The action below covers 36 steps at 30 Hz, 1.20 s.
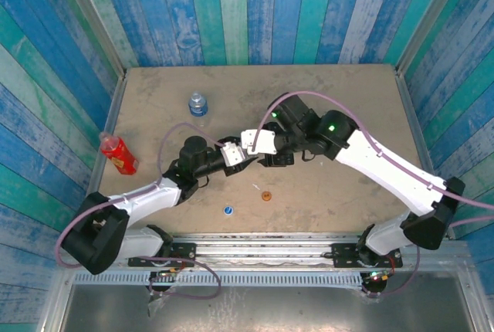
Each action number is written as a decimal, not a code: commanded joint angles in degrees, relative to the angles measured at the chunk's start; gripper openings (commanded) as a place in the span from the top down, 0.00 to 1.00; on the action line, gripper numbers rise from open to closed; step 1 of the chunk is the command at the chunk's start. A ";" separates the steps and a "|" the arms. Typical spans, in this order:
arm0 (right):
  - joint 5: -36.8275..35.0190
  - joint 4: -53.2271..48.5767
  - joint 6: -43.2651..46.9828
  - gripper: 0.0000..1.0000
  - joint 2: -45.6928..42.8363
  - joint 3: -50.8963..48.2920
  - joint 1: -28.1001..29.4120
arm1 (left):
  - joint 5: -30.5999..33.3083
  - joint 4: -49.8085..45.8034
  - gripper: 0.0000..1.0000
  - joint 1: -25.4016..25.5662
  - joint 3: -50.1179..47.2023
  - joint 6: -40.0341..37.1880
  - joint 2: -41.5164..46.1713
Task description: Screw on the bottle caps
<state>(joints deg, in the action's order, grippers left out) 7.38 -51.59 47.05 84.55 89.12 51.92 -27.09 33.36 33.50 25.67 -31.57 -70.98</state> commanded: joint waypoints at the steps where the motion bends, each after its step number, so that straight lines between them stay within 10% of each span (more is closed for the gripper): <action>1: -2.48 -1.23 3.58 0.46 1.30 2.11 0.48 | -0.56 -1.77 0.40 0.17 0.70 -2.09 3.07; 11: -3.10 -1.61 -3.80 0.79 3.54 4.20 0.39 | 0.60 0.45 0.40 0.22 0.17 -1.17 4.18; 17: -4.15 8.55 -48.51 0.86 4.62 4.99 -2.87 | 8.37 8.52 0.43 0.17 -0.52 -0.13 2.49; 22: 13.09 15.05 -78.90 0.80 4.65 1.27 -6.04 | 9.18 9.79 0.43 0.18 1.12 -1.30 0.76; 29: 13.17 8.80 -51.31 0.44 2.33 4.42 -8.95 | 7.33 6.79 0.42 0.17 2.45 -3.42 1.70; 36: 11.10 -0.97 -13.96 0.32 0.61 7.65 -8.14 | 7.96 3.20 0.39 0.23 2.37 -6.57 2.72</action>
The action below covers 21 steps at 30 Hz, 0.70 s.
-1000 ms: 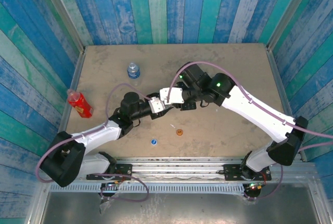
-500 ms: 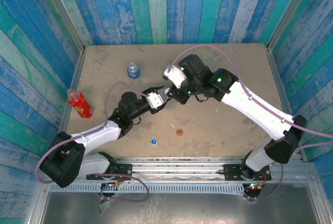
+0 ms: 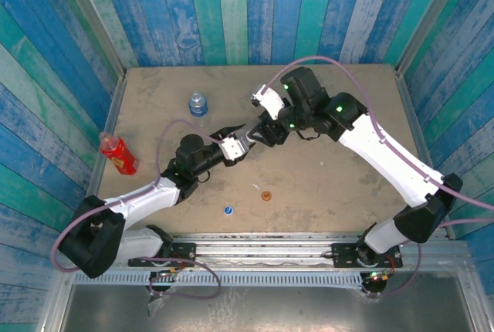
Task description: Screw on the bottle caps
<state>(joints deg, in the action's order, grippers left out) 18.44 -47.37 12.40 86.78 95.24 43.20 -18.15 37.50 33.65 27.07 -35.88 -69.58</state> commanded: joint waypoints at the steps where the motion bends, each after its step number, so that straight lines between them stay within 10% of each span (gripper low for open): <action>1: -0.29 -5.93 24.69 0.31 -1.64 1.64 0.93 | -1.47 -1.15 0.38 0.06 0.90 -3.22 1.50; 9: -15.82 -8.14 42.79 0.22 -1.05 1.26 6.63 | -2.05 -5.59 0.38 0.02 2.67 -3.15 0.70; 21: -13.71 -11.19 44.90 0.39 2.19 4.68 6.89 | -3.55 -4.23 0.38 0.01 2.13 -3.32 0.17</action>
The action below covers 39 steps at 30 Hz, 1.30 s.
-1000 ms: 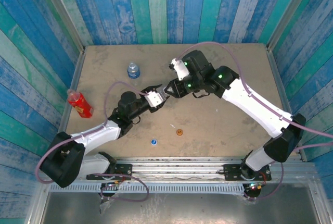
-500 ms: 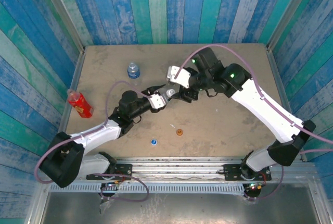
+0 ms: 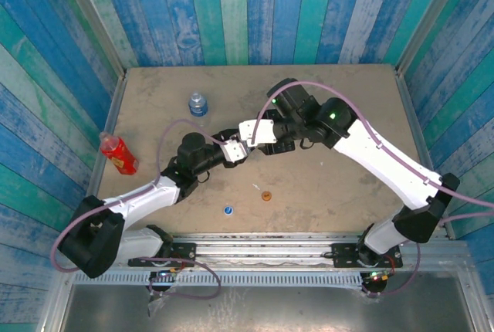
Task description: Screw on the bottle caps
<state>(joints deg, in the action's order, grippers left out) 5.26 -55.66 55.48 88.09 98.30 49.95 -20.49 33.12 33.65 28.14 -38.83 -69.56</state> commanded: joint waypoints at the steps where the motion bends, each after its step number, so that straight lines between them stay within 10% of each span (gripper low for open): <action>1: -0.51 -3.16 1.90 0.39 1.09 1.76 0.14 | -1.30 0.17 0.39 0.09 1.05 -0.35 0.33; 39: 4.19 -5.82 -0.41 0.66 6.13 4.33 0.18 | -2.93 0.64 0.38 0.07 0.86 1.40 1.36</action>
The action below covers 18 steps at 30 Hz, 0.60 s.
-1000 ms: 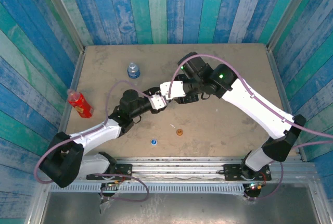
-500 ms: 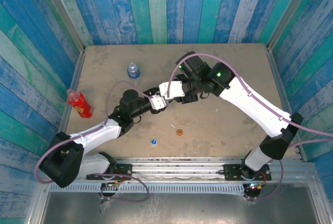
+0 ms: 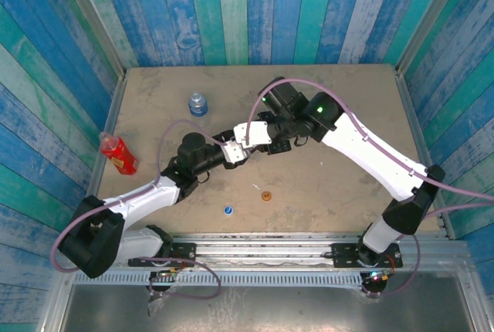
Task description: Screw on the bottle caps
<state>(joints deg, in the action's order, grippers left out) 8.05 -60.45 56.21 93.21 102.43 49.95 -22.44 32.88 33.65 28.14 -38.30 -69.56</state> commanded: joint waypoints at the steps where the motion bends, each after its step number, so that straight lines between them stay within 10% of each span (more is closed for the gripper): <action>1: 1.31 -1.00 -1.31 0.71 1.07 0.22 0.23 | -0.95 0.87 0.38 0.05 0.91 0.86 1.36; 4: 1.26 -0.90 -2.68 0.81 0.98 0.23 0.18 | -0.90 1.12 0.38 0.04 0.89 1.28 1.53; 9: 0.35 -0.64 -3.46 0.64 0.18 -1.89 0.24 | -1.07 1.73 0.38 0.08 0.86 2.04 1.79; 18: -0.36 2.38 -19.56 0.92 0.04 -1.16 0.07 | 0.47 2.77 0.38 0.01 0.80 2.69 1.52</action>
<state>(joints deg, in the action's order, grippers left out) 7.75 -59.27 47.11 93.45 101.34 49.95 -22.33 31.16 33.58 28.12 -36.56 -69.56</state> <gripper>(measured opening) 0.291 0.628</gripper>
